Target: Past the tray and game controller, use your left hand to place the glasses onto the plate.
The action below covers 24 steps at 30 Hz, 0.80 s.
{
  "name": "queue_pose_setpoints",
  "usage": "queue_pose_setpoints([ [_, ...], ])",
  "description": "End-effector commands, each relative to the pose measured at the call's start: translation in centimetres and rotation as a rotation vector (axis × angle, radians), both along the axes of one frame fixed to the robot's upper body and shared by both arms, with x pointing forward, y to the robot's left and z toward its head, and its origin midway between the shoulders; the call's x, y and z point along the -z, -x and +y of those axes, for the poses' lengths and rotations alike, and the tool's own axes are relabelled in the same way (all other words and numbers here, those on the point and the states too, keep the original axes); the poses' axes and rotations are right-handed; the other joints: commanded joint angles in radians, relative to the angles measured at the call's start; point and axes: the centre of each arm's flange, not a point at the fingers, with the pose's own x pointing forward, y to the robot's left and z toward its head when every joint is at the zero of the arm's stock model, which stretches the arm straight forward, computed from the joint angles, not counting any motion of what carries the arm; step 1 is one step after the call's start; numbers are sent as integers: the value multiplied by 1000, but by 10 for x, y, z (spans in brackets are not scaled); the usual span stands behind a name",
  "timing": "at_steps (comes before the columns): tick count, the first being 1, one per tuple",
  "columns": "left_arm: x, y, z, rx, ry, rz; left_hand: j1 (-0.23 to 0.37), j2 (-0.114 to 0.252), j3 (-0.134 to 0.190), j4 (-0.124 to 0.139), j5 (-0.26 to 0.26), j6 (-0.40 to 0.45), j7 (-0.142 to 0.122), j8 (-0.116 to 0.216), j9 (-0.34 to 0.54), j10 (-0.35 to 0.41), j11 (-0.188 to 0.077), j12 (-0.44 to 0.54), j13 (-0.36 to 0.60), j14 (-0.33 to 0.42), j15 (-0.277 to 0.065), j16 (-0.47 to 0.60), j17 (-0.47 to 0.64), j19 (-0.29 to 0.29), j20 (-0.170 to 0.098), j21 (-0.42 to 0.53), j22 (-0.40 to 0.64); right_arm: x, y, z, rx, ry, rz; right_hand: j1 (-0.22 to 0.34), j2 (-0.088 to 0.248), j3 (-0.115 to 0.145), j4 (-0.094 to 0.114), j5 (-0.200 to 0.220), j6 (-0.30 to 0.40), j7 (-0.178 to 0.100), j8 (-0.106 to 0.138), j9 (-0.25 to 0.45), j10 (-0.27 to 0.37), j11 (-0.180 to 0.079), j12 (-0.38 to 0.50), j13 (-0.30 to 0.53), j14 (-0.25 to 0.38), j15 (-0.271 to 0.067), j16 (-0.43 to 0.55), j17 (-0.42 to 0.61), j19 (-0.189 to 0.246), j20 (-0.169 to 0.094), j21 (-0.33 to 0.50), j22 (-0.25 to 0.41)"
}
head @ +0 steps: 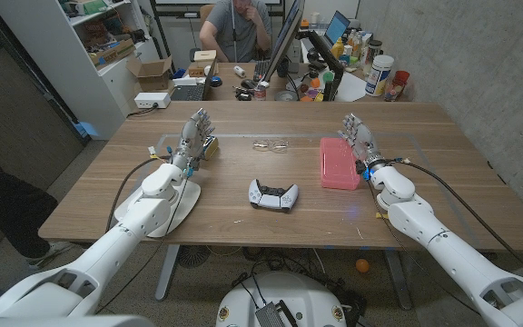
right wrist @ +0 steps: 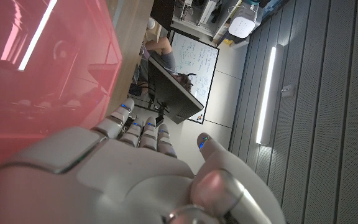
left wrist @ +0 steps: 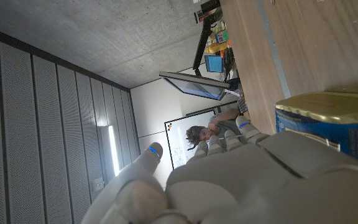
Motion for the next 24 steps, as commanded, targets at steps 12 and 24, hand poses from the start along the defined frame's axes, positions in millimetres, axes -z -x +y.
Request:
queue_pose_setpoints([
  [12, -21, -1, 18, -9, -65, -51, 5, 126, 11, -2, 6, -44, 7, 13, 6, -53, 6, 21, 5, -71, 17, 23, 3, 29, 14, 16, 4, 6, 27, 2, 61, -15, 4, 2, 75, 12, -1, 3, 12, 9, 11, 3, 14, -3, 7, 3, 3, -3, 7, 5, 9, -10, 5, 2],
  [24, -45, 5, 23, -74, -138, -73, 23, 111, 25, -21, 2, 46, -19, 26, 7, 55, 24, 48, 6, 77, 39, 43, -2, 94, 60, 27, 2, -16, 21, -14, 47, 25, -19, -13, 66, 18, -1, -5, 69, 26, 24, 5, 76, 21, 22, 5, 96, 45, 32, 6, 66, 23, 23, 3],
])
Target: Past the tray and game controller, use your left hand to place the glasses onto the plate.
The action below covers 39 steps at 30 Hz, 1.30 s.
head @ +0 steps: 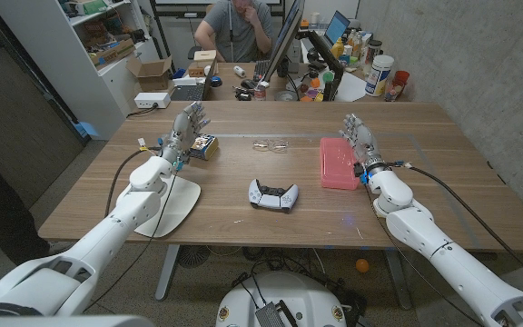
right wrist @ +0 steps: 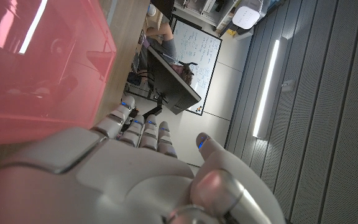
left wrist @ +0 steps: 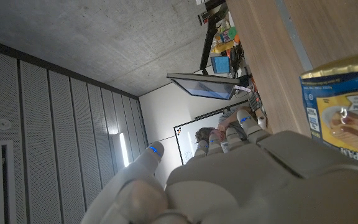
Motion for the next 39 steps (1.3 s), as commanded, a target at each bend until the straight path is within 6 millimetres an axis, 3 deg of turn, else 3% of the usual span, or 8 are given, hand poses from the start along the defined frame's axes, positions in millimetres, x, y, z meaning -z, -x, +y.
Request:
queue_pose_setpoints([
  [1, -22, 4, 4, -60, -72, -20, 16, 103, 12, -13, -1, 39, -6, 10, 3, 44, 4, 17, 6, 50, 3, 7, 0, 25, 12, 8, 2, -16, -1, -15, -8, 36, -12, -12, 60, 10, -1, -5, 17, 2, 9, 5, 17, 5, 7, 5, 20, 12, 6, 2, 16, 2, 6, 3],
  [8, -39, 8, 4, -94, -153, -46, 29, 99, 25, -23, -3, 69, -7, 11, 4, 104, 10, 31, 8, 95, 3, 6, -1, 56, 11, 13, 2, -15, 1, -26, -6, 33, -16, -13, 58, 11, -2, -6, 23, 2, 9, 5, 22, 3, 7, 6, 24, 14, 5, 2, 20, 4, 6, 3],
  [21, -78, 20, 15, -166, -305, -119, 46, 83, 31, -44, -5, 86, -17, 11, 4, 109, 2, 28, 9, 99, -2, -6, -5, 66, 7, 12, 0, -7, 10, -33, -7, 19, -27, -15, 56, 12, -3, -7, 27, 4, 8, 6, 26, 5, 6, 6, 25, 12, 2, 2, 21, 4, 5, 3],
  [39, -118, 34, 23, -213, -525, -195, 72, 73, 41, -72, -8, 90, -23, 5, 4, 105, -4, 19, 9, 100, -10, -21, -8, 79, 20, 10, 0, 6, 27, -32, 2, -1, -49, -18, 53, 14, -4, -8, 31, 7, 6, 6, 31, 5, 4, 7, 27, 9, -2, 2, 23, 5, 3, 3],
])
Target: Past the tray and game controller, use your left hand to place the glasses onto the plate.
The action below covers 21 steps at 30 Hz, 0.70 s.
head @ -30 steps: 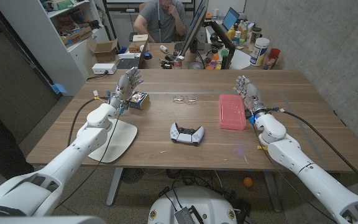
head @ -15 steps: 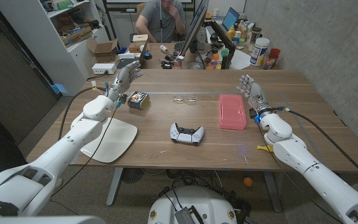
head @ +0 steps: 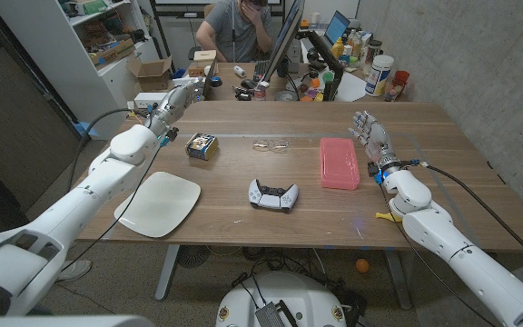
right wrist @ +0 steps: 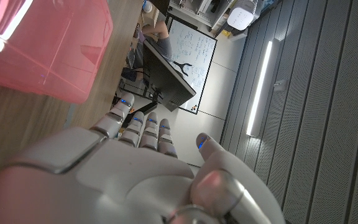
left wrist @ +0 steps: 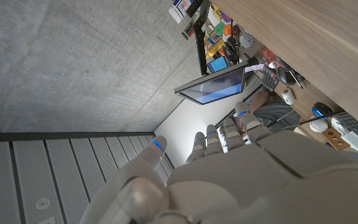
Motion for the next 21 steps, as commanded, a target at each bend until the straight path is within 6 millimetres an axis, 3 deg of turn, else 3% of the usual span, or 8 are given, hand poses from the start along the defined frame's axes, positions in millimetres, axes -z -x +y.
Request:
queue_pose_setpoints([
  [1, -29, 10, 3, -45, -163, -48, 14, 44, 3, -10, -3, 2, -3, 0, 4, 1, -3, -6, 5, 6, -4, -5, 2, 6, 7, 3, 2, 7, 11, 0, 8, -10, -14, -13, 58, 10, 0, -4, 8, 2, 6, 1, 11, -1, 4, 2, 10, -5, -2, 3, 5, 1, 3, 4],
  [11, -57, 13, -5, -49, -261, -82, 26, 40, 7, -23, -5, 0, -3, -4, 4, -5, -2, -12, 5, -1, -3, -14, 2, 8, 4, 0, 3, 9, 21, 2, 16, -18, -27, -15, 56, 10, -1, -5, 10, 0, 5, 1, 12, -3, 3, 2, 10, -4, -4, 3, 6, 2, 2, 4],
  [21, -87, 12, -24, -85, -473, -91, 38, 37, 11, -35, -7, -27, -10, -16, 5, -31, 1, -27, 6, -24, -1, -29, 3, 3, 4, -7, 3, 7, 25, 10, 7, -19, -36, -16, 55, 11, -1, -6, 13, -1, 5, 2, 16, -4, 2, 2, 11, -3, -6, 3, 5, 3, 1, 4],
])
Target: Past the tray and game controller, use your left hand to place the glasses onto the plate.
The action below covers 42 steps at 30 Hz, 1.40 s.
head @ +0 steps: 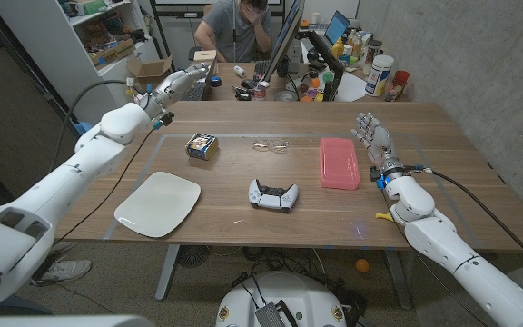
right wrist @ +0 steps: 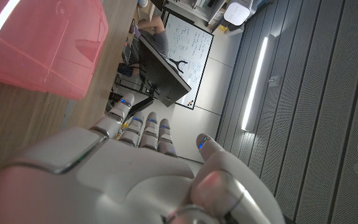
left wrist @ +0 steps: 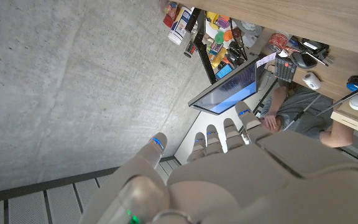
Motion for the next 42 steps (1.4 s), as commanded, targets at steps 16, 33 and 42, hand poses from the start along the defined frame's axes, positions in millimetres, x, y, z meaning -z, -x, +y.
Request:
queue_pose_setpoints([
  [16, -66, -17, -42, -10, -322, -56, 17, 24, 2, -18, -10, 0, -7, 2, 6, 7, -5, 0, 3, -1, 1, -4, 4, 13, -5, -6, 4, 1, 11, 8, 31, -24, -16, -7, 55, 7, 3, -2, 14, -1, 4, 2, 20, 5, 3, 3, 12, -2, -2, 3, 6, 2, -1, 4],
  [33, -103, -18, -89, 68, -535, -81, 89, -14, 0, -119, -23, 68, -21, 14, 5, 86, -43, 14, 2, 61, -39, 4, 0, 79, -53, -6, 1, 5, 32, 4, 83, -30, -29, -13, 32, -2, -3, -6, 16, 10, 2, 2, 22, 9, 0, 3, 13, 2, -6, 2, 8, 10, -2, 4],
  [42, -107, -13, -106, 92, -599, -95, 109, -21, -3, -145, -24, 70, -23, 9, 5, 80, -57, 5, 2, 56, -47, -4, 0, 86, -66, -11, 0, 9, 38, 2, 92, -40, -34, -14, 31, -3, -3, -6, 17, 11, 1, 2, 22, 7, -1, 3, 13, 2, -7, 2, 9, 10, -2, 4],
])
